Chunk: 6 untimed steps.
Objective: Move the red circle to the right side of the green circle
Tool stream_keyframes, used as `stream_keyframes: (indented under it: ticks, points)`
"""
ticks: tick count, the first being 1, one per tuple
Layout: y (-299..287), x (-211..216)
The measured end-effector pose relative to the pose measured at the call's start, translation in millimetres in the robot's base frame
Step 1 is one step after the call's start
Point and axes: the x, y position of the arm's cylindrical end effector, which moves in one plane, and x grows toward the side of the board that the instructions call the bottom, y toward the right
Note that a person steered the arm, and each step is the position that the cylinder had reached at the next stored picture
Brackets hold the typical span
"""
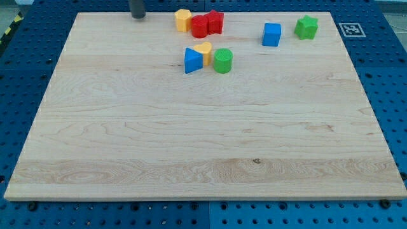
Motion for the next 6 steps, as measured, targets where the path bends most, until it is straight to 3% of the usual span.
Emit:
stream_keyframes:
  ticks: [1,3,6]
  points:
    - [47.2,5.9]
    - [169.4,61.1]
    - [201.0,88.0]
